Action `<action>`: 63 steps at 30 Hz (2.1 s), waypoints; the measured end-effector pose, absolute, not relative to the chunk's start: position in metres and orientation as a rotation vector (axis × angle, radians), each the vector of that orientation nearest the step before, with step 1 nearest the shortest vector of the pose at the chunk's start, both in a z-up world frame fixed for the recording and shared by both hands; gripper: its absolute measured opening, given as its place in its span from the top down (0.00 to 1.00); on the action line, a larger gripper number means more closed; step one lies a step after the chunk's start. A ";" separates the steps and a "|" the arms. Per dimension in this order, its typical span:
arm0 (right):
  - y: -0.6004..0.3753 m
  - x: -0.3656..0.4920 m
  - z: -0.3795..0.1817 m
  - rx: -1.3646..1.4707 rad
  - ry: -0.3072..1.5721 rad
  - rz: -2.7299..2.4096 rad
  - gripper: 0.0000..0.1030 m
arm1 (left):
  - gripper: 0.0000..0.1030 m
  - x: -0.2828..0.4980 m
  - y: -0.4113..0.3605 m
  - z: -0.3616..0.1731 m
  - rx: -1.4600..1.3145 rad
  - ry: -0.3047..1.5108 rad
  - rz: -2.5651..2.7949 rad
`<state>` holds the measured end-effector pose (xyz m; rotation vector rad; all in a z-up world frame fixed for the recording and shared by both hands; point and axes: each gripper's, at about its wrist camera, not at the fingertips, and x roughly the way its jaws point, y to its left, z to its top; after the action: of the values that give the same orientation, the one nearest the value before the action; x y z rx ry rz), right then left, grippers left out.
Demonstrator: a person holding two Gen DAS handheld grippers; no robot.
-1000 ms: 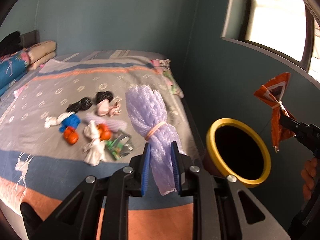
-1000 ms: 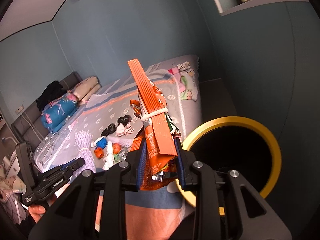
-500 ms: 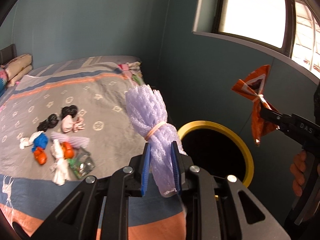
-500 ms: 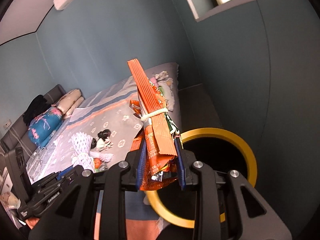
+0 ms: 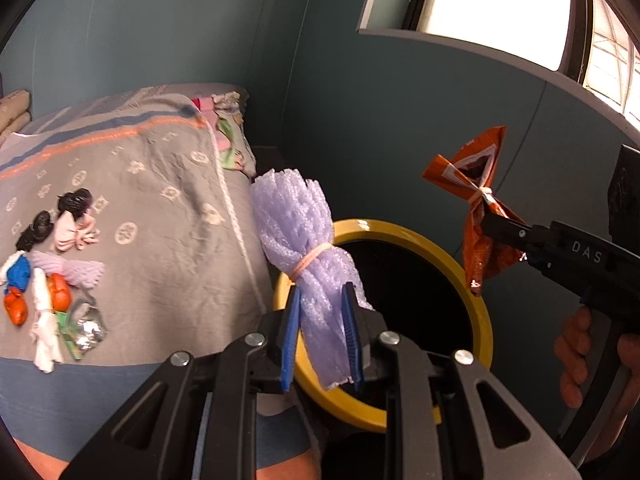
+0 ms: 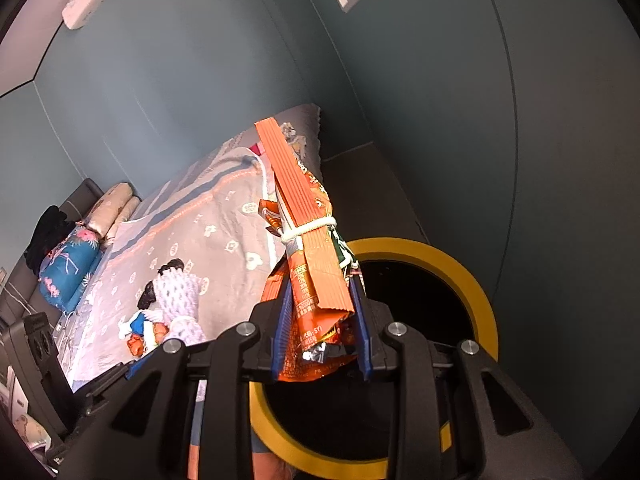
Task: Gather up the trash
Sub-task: 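Carry the purple net and orange wrapper over the yellow-rimmed bin with both tools, then open both tools to drop the net and wrapper into the bin, then move both tools back over the bed toward the remaining trash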
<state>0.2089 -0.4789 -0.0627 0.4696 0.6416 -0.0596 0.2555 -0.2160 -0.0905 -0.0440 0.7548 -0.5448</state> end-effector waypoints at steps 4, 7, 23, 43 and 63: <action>-0.482 0.217 -0.073 0.466 0.657 -0.079 0.73 | 0.81 0.261 -0.230 -0.098 -0.049 0.792 -0.558; -0.481 0.218 -0.076 0.461 0.657 -0.094 0.72 | 0.78 0.263 -0.236 -0.102 -0.044 0.801 -0.564; -0.487 0.204 -0.072 0.494 0.617 -0.163 0.49 | 0.22 0.251 -0.208 -0.092 -0.094 0.749 -0.528; -0.414 0.207 -0.035 0.416 0.574 -0.030 0.24 | 0.08 0.232 -0.107 -0.060 -0.117 0.598 -0.316; -0.296 0.228 -0.013 0.259 0.576 0.167 0.20 | 0.08 0.248 0.032 -0.068 -0.149 0.583 -0.046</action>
<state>0.2282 -0.2961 -0.0130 0.2591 0.5756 0.1671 0.2477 0.0316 -0.0679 -0.1486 0.5832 -0.0464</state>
